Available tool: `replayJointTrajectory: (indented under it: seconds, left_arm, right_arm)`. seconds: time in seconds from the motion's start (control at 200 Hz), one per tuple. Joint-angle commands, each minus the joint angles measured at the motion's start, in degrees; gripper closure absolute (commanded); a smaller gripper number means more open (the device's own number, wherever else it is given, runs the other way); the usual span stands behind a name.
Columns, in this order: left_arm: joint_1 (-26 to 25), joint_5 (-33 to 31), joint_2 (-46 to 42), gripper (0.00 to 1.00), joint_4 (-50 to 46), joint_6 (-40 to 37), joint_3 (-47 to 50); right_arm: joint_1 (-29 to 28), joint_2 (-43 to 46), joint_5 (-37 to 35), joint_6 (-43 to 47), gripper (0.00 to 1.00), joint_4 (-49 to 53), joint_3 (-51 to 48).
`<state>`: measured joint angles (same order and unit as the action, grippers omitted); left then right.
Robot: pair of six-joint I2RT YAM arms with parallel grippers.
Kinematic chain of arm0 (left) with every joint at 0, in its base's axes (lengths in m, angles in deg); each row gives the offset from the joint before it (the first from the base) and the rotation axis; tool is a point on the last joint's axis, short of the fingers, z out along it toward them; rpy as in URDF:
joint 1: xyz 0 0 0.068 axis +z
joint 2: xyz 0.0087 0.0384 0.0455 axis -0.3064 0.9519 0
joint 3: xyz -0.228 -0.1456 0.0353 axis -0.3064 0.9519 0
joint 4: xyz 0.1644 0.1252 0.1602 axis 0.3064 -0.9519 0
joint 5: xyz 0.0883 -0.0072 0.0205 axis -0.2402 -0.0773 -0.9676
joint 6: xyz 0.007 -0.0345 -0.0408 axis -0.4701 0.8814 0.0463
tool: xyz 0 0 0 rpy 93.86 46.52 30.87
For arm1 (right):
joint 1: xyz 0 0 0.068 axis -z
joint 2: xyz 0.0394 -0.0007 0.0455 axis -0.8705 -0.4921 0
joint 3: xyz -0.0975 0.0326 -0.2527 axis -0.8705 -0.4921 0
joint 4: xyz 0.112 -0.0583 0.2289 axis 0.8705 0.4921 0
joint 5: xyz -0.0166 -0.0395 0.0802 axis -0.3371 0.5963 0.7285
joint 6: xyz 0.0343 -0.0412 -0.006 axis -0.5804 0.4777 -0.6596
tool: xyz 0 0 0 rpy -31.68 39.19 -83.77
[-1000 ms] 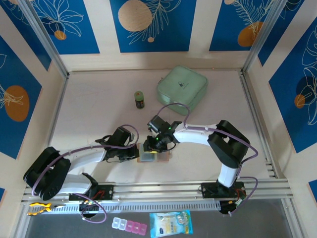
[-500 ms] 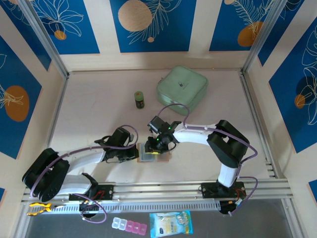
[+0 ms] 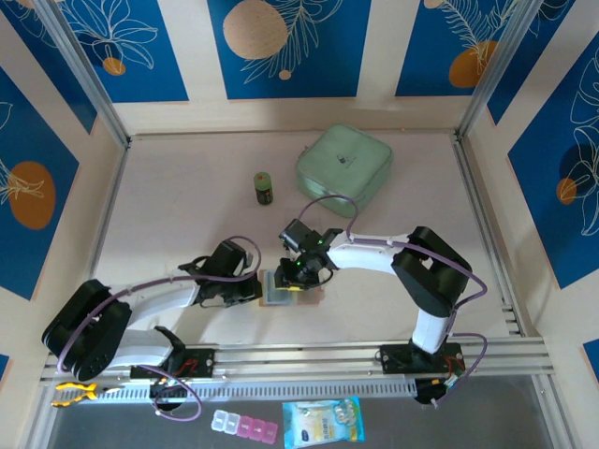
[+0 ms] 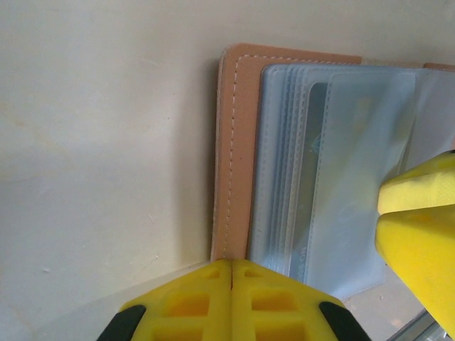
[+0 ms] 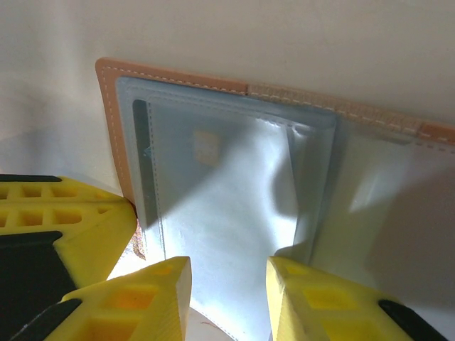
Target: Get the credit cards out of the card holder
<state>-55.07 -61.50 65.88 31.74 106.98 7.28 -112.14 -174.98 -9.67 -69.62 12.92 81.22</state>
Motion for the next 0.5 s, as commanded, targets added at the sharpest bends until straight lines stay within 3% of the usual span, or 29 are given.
replayJointTrajectory:
  seconds: [0.0, 0.495]
  left_arm:
    - [0.7, 0.1, -0.5, 0.97, -1.7, 0.2, 0.4]
    - [0.6, 0.1, 0.2, 0.97, -1.8, 0.0, -0.2]
  right_arm:
    - [0.4, 1.7, -0.7, 0.6, 0.65, 1.9, -0.5]
    - [0.9, 3.1, -1.2, 0.7, 0.65, 1.6, -2.0]
